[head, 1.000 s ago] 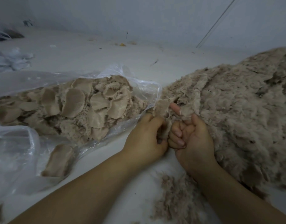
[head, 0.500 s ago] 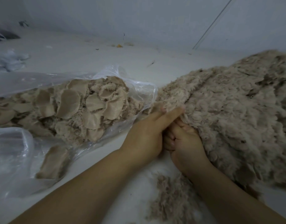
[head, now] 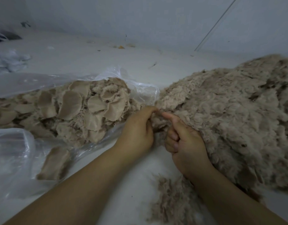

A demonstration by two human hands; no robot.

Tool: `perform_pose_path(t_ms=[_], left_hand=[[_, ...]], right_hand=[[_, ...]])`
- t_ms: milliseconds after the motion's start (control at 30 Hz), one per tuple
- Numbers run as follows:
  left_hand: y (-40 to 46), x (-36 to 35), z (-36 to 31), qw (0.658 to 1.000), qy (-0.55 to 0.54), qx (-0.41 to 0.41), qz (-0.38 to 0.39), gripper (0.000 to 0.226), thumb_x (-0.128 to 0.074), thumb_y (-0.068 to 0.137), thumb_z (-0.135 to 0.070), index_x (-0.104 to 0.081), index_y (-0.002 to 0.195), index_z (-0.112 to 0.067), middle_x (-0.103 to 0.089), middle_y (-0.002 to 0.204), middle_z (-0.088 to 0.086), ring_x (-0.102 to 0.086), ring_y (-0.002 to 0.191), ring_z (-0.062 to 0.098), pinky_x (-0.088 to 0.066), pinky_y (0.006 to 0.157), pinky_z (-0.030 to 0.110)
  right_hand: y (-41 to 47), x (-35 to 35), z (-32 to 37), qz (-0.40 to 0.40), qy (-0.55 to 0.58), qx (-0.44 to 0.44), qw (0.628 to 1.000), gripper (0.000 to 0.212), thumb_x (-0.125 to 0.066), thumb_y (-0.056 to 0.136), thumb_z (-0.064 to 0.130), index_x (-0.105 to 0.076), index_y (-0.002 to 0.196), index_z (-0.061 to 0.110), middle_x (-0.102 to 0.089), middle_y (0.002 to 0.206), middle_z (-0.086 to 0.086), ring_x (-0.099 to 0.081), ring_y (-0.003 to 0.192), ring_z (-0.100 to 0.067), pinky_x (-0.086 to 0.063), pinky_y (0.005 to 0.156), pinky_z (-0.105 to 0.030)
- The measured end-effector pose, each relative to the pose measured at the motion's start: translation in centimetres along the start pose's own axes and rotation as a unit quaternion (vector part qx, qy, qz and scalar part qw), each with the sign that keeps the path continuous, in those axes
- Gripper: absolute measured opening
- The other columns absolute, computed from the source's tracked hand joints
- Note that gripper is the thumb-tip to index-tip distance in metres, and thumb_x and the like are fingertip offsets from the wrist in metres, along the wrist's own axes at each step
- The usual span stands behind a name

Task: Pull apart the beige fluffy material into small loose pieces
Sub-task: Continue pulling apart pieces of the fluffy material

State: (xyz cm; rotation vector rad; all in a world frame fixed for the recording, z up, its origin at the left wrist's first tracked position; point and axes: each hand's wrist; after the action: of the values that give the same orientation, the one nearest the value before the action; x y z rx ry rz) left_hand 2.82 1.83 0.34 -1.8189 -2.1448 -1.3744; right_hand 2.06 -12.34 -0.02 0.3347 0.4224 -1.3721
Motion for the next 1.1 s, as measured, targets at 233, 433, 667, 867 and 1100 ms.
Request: perform_pose_path(t_ms=[233,433,667,867,1100], left_hand=[[-1.6,1.0,-1.1,0.996,-0.02,-0.031,-0.085,0.014,-0.053,0.071,0.01,-0.062,0.069,-0.002,-0.056,0.065,0.002,-0.047,0.063,0.004,-0.034,0.061,0.008],[-1.7,1.1,-1.8,0.986,0.044,-0.135,-0.09,0.017,-0.051,0.075,0.007,-0.068,0.075,0.002,-0.063,0.075,0.01,-0.058,0.067,0.022,-0.048,0.061,0.03],[-2.6,1.5,-2.3,0.982,-0.007,-0.183,-0.045,0.021,-0.056,0.083,-0.001,-0.071,0.098,-0.003,-0.063,0.067,0.0,-0.053,0.055,0.008,-0.043,0.055,0.021],[-1.7,1.3,-1.5,0.966,-0.206,0.129,-0.089,0.015,-0.068,0.087,-0.018,-0.055,0.092,-0.012,-0.05,0.054,0.012,-0.044,0.045,0.014,-0.036,0.045,0.025],[-1.5,0.3,-1.3,0.91,-0.352,0.211,0.052,0.014,-0.073,0.069,-0.032,-0.068,0.08,-0.024,-0.057,0.058,-0.012,-0.05,0.047,0.0,-0.039,0.042,0.011]], right_hand=[[-0.1,-0.1,0.0,0.012,-0.059,0.0,0.998,0.042,-0.051,0.097,0.018,-0.059,0.056,0.011,-0.031,0.044,0.001,-0.023,0.033,-0.006,-0.021,0.036,-0.013],[-0.1,-0.1,0.1,0.038,-0.064,-0.023,0.997,0.038,-0.062,0.079,0.041,-0.057,0.052,0.015,-0.032,0.046,0.002,-0.023,0.036,-0.007,-0.021,0.037,-0.016],[-0.5,0.0,-0.1,0.07,-0.06,0.012,0.996,0.038,-0.054,0.096,0.01,-0.069,0.061,0.014,-0.055,0.048,0.004,-0.049,0.041,-0.002,-0.04,0.041,-0.013],[-0.2,0.1,-0.1,0.059,-0.075,0.002,0.995,0.021,-0.065,0.079,0.028,-0.077,0.081,0.012,-0.057,0.074,-0.014,-0.032,0.044,-0.004,-0.028,0.039,-0.015],[-0.1,0.1,-0.1,0.049,-0.064,0.002,0.997,0.017,-0.064,0.082,0.021,-0.076,0.08,0.009,-0.053,0.06,-0.007,-0.03,0.044,-0.006,-0.027,0.039,-0.016]])
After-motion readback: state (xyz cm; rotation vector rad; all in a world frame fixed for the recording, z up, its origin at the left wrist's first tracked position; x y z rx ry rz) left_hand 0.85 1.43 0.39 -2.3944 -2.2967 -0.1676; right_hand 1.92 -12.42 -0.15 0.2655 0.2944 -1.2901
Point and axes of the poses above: each hand's wrist, its own y-axis towards the middle knuckle, its own x-axis out of the back of the hand, z = x × y
